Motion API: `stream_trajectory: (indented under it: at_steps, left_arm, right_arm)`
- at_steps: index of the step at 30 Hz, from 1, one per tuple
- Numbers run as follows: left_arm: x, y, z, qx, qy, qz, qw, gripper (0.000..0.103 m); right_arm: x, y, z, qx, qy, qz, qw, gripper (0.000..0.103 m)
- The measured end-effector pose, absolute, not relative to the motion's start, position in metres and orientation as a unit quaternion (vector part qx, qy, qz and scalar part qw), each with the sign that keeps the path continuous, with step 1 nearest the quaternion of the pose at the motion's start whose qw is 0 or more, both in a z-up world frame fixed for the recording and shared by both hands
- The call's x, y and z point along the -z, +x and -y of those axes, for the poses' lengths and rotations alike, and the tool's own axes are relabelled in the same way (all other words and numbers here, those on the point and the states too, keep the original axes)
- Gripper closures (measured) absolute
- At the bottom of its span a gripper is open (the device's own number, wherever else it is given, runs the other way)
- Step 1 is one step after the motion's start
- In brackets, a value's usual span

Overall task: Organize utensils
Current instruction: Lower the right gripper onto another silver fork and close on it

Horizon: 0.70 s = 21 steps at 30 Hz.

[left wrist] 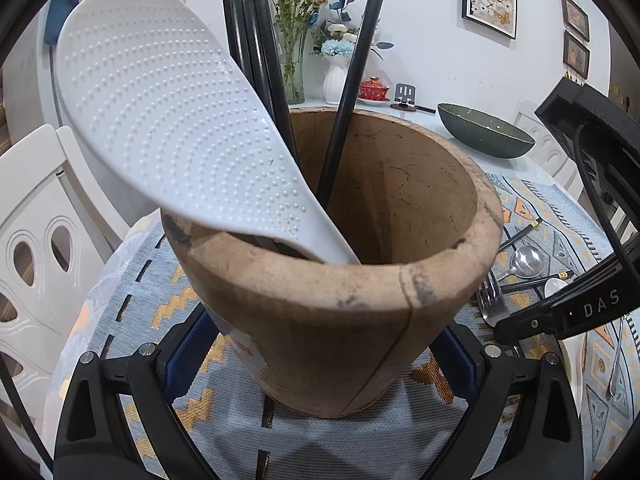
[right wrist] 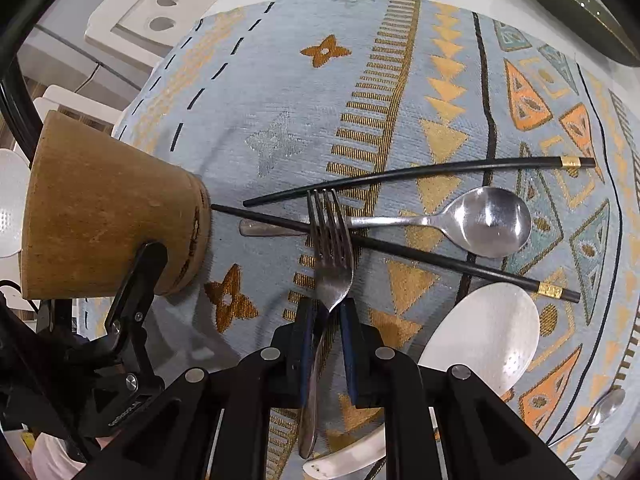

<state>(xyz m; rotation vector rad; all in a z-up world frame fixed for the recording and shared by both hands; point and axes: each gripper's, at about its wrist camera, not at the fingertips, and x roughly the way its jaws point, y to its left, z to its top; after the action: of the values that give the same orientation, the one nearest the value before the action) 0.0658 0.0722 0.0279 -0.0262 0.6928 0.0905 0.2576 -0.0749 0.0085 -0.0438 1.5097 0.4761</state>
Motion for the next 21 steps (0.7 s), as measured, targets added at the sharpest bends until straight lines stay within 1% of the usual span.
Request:
stream_trajectory:
  at_steps: [3,9,10,11,16,18,21]
  left_arm:
    - [-0.028,0.066,-0.072,-0.044,-0.013,-0.34,0.939,0.004]
    - [-0.028,0.066,-0.072,-0.044,-0.014,-0.34,0.939,0.004]
    - [-0.028,0.066,-0.073,-0.043,-0.014,-0.34,0.939,0.004]
    - [-0.028,0.066,-0.073,-0.043,-0.015,-0.34,0.939,0.004]
    - [-0.029,0.065,-0.072,-0.042,-0.016,-0.34,0.939,0.004]
    - [-0.029,0.065,-0.072,-0.042,-0.015,-0.341,0.939,0.004]
    - [-0.029,0.065,-0.074,-0.042,-0.016,-0.34,0.939,0.004]
  right_arm:
    - [-0.007,0.264,0.071,-0.22,-0.001,-0.677,0.702,0.08]
    - [-0.004,0.274,0.074,-0.225,0.018,-0.665,0.712,0.079]
    - [-0.004,0.275,0.074,-0.225,0.014,-0.661,0.716,0.081]
    - [-0.005,0.275,0.072,-0.222,0.0,-0.657,0.721,0.087]
    - [-0.018,0.271,0.064,-0.202,-0.042,-0.656,0.726,0.098]
    - [-0.027,0.267,0.058,-0.202,-0.062,-0.651,0.729,0.1]
    - [-0.031,0.262,0.045,-0.228,-0.087,-0.65,0.719,0.101]
